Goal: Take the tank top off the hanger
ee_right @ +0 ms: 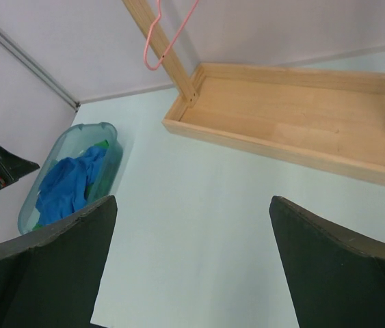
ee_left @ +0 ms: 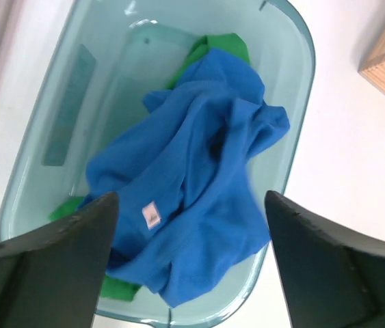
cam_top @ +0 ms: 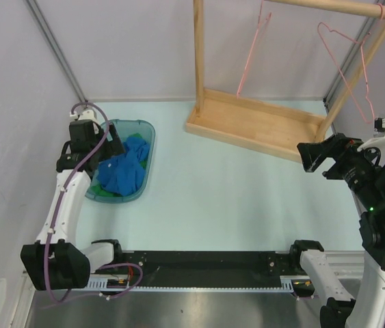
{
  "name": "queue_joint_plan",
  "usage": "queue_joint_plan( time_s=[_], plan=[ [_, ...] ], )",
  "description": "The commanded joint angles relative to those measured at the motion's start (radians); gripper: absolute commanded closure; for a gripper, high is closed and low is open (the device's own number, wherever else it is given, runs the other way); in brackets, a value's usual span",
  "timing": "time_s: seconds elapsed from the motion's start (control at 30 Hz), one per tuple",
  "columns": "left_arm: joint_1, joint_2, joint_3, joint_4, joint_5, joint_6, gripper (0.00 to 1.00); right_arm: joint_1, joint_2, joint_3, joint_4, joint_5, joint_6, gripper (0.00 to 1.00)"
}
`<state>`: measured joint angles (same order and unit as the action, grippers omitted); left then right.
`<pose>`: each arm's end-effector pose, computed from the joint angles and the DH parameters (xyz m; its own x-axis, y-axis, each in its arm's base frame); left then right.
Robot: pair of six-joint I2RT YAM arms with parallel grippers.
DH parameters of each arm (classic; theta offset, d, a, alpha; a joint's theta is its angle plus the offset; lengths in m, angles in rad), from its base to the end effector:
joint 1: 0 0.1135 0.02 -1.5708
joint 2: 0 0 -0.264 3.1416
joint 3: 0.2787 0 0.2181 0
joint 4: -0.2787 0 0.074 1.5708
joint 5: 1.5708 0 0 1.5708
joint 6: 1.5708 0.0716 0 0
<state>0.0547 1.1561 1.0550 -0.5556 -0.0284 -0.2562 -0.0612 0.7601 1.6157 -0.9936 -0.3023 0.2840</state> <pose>0.2431 0.0153 0.3048 -0.5702 -0.2849 -0.7706 -0.2291 0.9559 -0.1839 0.0631 0.0175 0.4735 -0.1979 0.2801 -0.9393 -0.1880 0.9297 0.3169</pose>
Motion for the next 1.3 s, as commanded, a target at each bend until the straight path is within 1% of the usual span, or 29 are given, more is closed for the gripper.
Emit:
queue_joint_plan(
  time_s=[0.0,0.17,0.23,0.27,0.3,0.37,0.4,0.47,0.53,0.57,0.6,0.63,0.67,0.7,0.77,0.83,0.87,0.9,0.93,0.97,1.0,1.03,1.07,1.1,1.13,1.17,1.2,1.23,1.27],
  plan=[
    [0.010,-0.073,0.010,0.036,-0.059,-0.046,0.01,0.006,-0.007,-0.013,0.001,-0.026,-0.006,0.00],
    [-0.024,-0.143,0.037,0.028,0.056,-0.083,0.01,0.006,0.018,-0.082,-0.008,-0.041,-0.002,0.00],
    [-0.140,-0.162,0.054,0.034,0.045,-0.087,0.01,0.006,0.027,-0.106,-0.007,-0.057,0.009,0.00],
    [-0.197,-0.168,0.062,0.034,-0.009,-0.087,0.01,0.008,0.033,-0.135,0.001,-0.066,0.012,0.00],
    [-0.320,-0.165,0.080,0.034,-0.033,-0.087,0.01,0.011,0.038,-0.151,0.007,-0.090,0.027,0.00],
    [-0.438,-0.157,0.092,0.033,-0.105,-0.098,0.00,0.043,0.036,-0.206,0.033,-0.097,0.046,0.00],
    [-0.534,-0.151,0.094,0.040,-0.113,-0.107,0.01,0.058,0.036,-0.226,0.042,-0.086,0.063,0.00],
    [-0.616,-0.147,0.082,0.059,-0.126,-0.146,0.00,0.186,0.038,-0.284,0.062,-0.008,0.087,0.00],
    [-0.740,-0.141,0.047,0.107,-0.139,-0.167,0.01,0.297,0.050,-0.328,0.082,0.066,0.127,0.00],
    [-0.780,-0.138,0.034,0.124,-0.142,-0.172,0.01,0.379,0.057,-0.358,0.099,0.163,0.142,0.00],
    [-0.859,-0.133,0.010,0.150,-0.165,-0.178,0.00,0.523,0.080,-0.406,0.108,0.216,0.164,0.00],
    [-0.897,-0.136,-0.004,0.163,-0.179,-0.186,0.01,0.606,0.087,-0.436,0.119,0.274,0.211,0.00],
    [-0.932,-0.144,-0.022,0.174,-0.197,-0.189,0.01,0.677,0.087,-0.468,0.163,0.398,0.243,0.00],
    [-0.993,-0.172,-0.073,0.186,-0.235,-0.211,0.01,0.804,0.076,-0.541,0.186,0.448,0.273,0.00],
    [-1.033,-0.232,-0.146,0.207,-0.245,-0.254,0.01,0.877,0.052,-0.617,0.248,0.530,0.352,0.00],
    [-1.067,-0.362,-0.301,0.261,-0.202,-0.334,0.01,0.913,-0.016,-0.764,0.297,0.525,0.392,0.00],
    [-1.075,-0.412,-0.359,0.313,-0.180,-0.366,0.00,0.914,-0.045,-0.825,0.364,0.481,0.418,0.00],
    [-1.075,-0.471,-0.477,0.339,-0.148,-0.433,0.00,0.917,-0.076,-0.879,0.393,0.459,0.435,0.00],
    [-1.075,-0.528,-0.534,0.359,-0.112,-0.466,0.01,0.920,-0.159,-0.989,0.417,0.451,0.455,0.00],
    [-1.075,-0.655,-0.590,0.391,-0.091,-0.497,0.00,0.923,-0.204,-1.040,0.453,0.427,0.492,0.00],
    [-1.075,-0.721,-0.681,0.402,-0.081,-0.544,0.01,0.923,-0.266,-1.086,0.469,0.416,0.512,0.00],
    [-1.075,-0.784,-0.720,0.404,-0.073,-0.564,0.01,0.925,-0.385,-1.173,0.478,0.407,0.530,0.00],
    [-1.076,-0.931,-0.754,0.404,-0.056,-0.577,0.01,0.926,-0.465,-1.206,0.471,0.404,0.547,0.00],
    [-1.076,-0.996,-0.812,0.404,-0.048,-0.601,0.01,0.926,-0.540,-1.240,0.457,0.407,0.588,0.00],
    [-1.076,-1.075,-0.837,0.404,-0.042,-0.610,0.01,0.928,-0.705,-1.266,0.414,0.410,0.613,0.00],
    [-1.076,-1.202,-0.860,0.405,-0.028,-0.621,0.01,0.928,-0.731,-1.296,0.391,0.413,0.633,0.00],
    [-1.076,-1.276,-0.903,0.404,-0.016,-0.644,0.01,0.928,-0.691,-1.295,0.380,0.413,0.636,0.00],
    [-1.075,-1.300,-0.915,0.414,-0.002,-0.653,0.01,0.931,-0.659,-1.295,0.386,0.405,0.650,0.00],
    [-1.076,-1.264,-0.902,0.474,0.112,-0.641,0.01,0.937,-0.654,-1.297,0.416,0.357,0.653,0.00]
  ],
)
